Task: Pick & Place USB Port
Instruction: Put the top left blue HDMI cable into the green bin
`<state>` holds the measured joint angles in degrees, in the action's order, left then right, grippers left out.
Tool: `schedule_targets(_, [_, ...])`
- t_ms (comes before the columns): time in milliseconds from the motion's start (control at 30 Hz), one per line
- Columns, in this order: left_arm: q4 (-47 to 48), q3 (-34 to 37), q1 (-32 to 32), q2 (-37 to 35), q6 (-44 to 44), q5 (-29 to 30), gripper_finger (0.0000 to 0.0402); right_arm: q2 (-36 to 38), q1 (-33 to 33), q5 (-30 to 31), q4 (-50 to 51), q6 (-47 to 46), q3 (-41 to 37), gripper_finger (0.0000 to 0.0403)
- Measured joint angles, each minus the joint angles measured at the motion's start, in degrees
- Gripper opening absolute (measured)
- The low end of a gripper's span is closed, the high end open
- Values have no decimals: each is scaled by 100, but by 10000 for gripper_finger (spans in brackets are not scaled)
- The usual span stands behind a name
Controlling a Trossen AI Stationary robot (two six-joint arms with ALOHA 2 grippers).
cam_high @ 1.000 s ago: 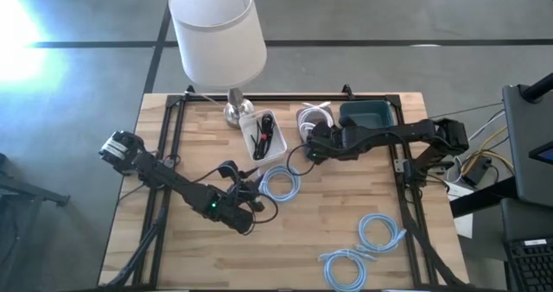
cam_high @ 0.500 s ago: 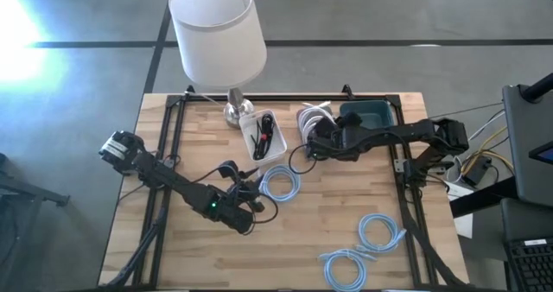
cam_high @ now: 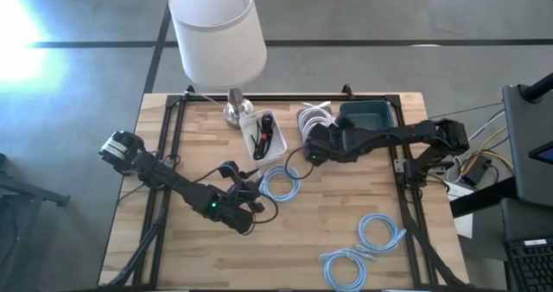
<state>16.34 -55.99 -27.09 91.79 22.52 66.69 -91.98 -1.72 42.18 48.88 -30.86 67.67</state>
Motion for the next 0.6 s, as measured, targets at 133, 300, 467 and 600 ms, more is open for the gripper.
schedule_targets(133, [-2,0,2,0,0,-176,140,0,218,-68,-201,6,123,145])
schedule_targets(300, [0,2,2,0,0,-319,140,0,421,-161,-575,58,176,139])
schedule_targets(467, [0,2,2,0,1,-320,140,0,510,-1286,-1149,494,154,142])
schedule_targets(600, [-3,2,2,0,34,-321,140,0,521,-2153,-1853,819,-16,146])
